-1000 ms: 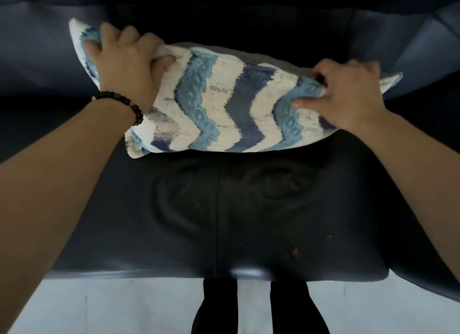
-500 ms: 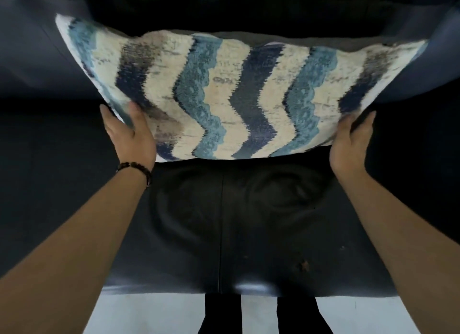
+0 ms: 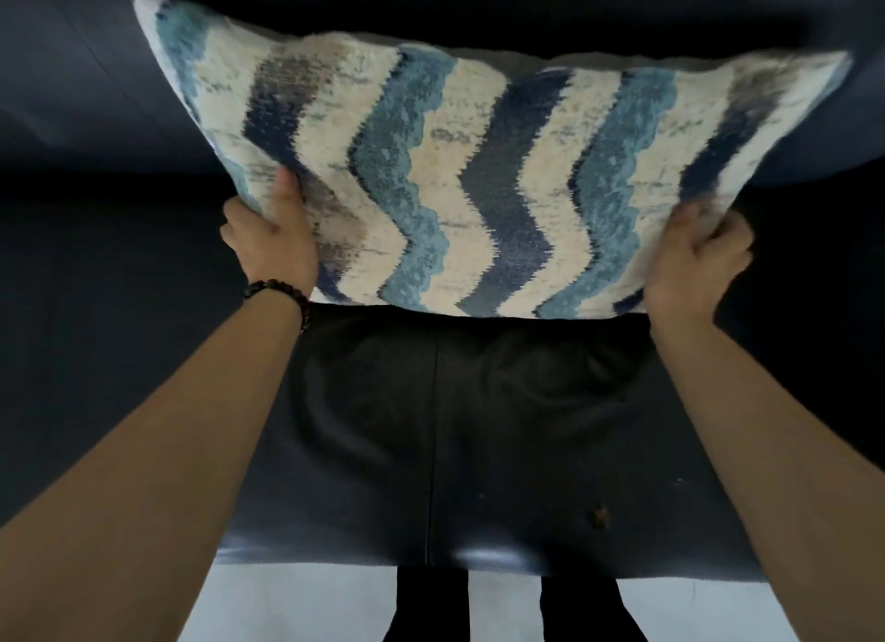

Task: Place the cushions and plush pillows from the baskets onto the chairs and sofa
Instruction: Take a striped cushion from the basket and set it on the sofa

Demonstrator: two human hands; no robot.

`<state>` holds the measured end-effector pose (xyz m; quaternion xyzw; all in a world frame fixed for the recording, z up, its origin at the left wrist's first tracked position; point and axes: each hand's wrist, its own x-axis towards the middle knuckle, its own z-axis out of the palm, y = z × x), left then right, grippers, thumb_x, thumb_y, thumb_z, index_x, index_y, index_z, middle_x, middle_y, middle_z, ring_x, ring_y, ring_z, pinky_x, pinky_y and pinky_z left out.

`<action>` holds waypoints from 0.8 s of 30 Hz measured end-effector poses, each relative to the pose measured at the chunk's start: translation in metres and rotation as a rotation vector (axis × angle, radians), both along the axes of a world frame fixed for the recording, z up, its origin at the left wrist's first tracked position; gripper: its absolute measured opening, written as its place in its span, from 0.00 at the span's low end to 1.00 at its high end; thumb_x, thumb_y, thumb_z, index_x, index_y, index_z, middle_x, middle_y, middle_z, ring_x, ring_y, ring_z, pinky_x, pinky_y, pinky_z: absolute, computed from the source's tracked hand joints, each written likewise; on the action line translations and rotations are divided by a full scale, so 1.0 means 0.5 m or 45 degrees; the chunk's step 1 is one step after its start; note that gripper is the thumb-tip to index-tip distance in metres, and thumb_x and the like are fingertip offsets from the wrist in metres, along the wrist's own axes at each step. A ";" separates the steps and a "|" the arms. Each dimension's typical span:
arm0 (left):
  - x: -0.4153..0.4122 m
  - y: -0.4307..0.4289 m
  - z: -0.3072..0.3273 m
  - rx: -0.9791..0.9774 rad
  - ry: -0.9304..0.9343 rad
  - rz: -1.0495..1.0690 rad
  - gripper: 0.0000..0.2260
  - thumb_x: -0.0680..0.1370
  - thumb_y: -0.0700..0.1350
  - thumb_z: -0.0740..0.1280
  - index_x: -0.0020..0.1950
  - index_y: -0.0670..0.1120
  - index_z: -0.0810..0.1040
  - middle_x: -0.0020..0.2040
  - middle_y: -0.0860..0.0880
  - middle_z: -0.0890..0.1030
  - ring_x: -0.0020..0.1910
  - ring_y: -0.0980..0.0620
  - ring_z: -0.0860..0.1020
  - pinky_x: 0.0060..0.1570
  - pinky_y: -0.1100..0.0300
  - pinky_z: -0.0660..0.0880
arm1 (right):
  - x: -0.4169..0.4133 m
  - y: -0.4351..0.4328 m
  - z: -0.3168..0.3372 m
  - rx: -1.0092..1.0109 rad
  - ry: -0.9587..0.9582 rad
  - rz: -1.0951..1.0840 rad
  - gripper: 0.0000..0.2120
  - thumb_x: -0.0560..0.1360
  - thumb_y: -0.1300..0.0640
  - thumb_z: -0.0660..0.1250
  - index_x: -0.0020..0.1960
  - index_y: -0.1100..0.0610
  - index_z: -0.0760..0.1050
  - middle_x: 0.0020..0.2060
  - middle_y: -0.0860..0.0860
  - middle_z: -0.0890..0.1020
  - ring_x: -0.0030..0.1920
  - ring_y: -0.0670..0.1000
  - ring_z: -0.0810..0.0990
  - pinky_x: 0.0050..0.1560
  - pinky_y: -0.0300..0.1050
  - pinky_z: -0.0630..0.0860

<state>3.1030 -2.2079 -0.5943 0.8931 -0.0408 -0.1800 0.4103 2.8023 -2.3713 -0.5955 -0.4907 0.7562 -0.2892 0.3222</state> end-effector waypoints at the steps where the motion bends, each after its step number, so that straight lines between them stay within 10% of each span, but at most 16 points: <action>1: -0.005 -0.007 0.013 0.048 -0.209 -0.015 0.28 0.83 0.58 0.61 0.75 0.39 0.66 0.70 0.41 0.68 0.67 0.42 0.72 0.63 0.57 0.69 | 0.017 0.010 0.022 -0.215 0.088 0.092 0.27 0.84 0.51 0.61 0.77 0.67 0.62 0.72 0.65 0.65 0.72 0.61 0.69 0.64 0.28 0.63; 6: -0.043 -0.033 0.088 0.198 -1.124 -0.748 0.25 0.86 0.50 0.56 0.81 0.40 0.60 0.79 0.29 0.58 0.79 0.30 0.57 0.77 0.35 0.52 | 0.173 0.099 0.095 -0.759 0.755 0.996 0.29 0.85 0.53 0.60 0.81 0.63 0.57 0.79 0.70 0.57 0.80 0.67 0.56 0.79 0.66 0.46; 11: 0.046 -0.080 0.074 0.663 -1.129 -1.226 0.29 0.85 0.64 0.43 0.84 0.56 0.48 0.84 0.38 0.48 0.82 0.33 0.48 0.70 0.21 0.45 | 0.263 0.079 0.053 -0.965 1.140 1.811 0.36 0.84 0.36 0.50 0.84 0.54 0.47 0.83 0.57 0.53 0.82 0.59 0.52 0.78 0.62 0.40; 20: 0.056 -0.123 0.071 0.740 -1.037 -1.171 0.31 0.83 0.66 0.42 0.83 0.56 0.44 0.84 0.39 0.45 0.82 0.34 0.45 0.68 0.18 0.45 | -0.060 -0.145 0.085 -0.400 1.351 1.346 0.45 0.79 0.25 0.48 0.83 0.53 0.40 0.82 0.65 0.46 0.81 0.67 0.46 0.74 0.79 0.45; 24: 0.062 -0.110 0.074 0.733 -1.053 -1.186 0.30 0.84 0.65 0.43 0.83 0.55 0.44 0.84 0.39 0.46 0.82 0.34 0.46 0.69 0.19 0.45 | -0.008 -0.054 0.055 -0.653 1.262 1.309 0.42 0.83 0.32 0.50 0.82 0.57 0.35 0.79 0.72 0.47 0.80 0.70 0.47 0.76 0.75 0.46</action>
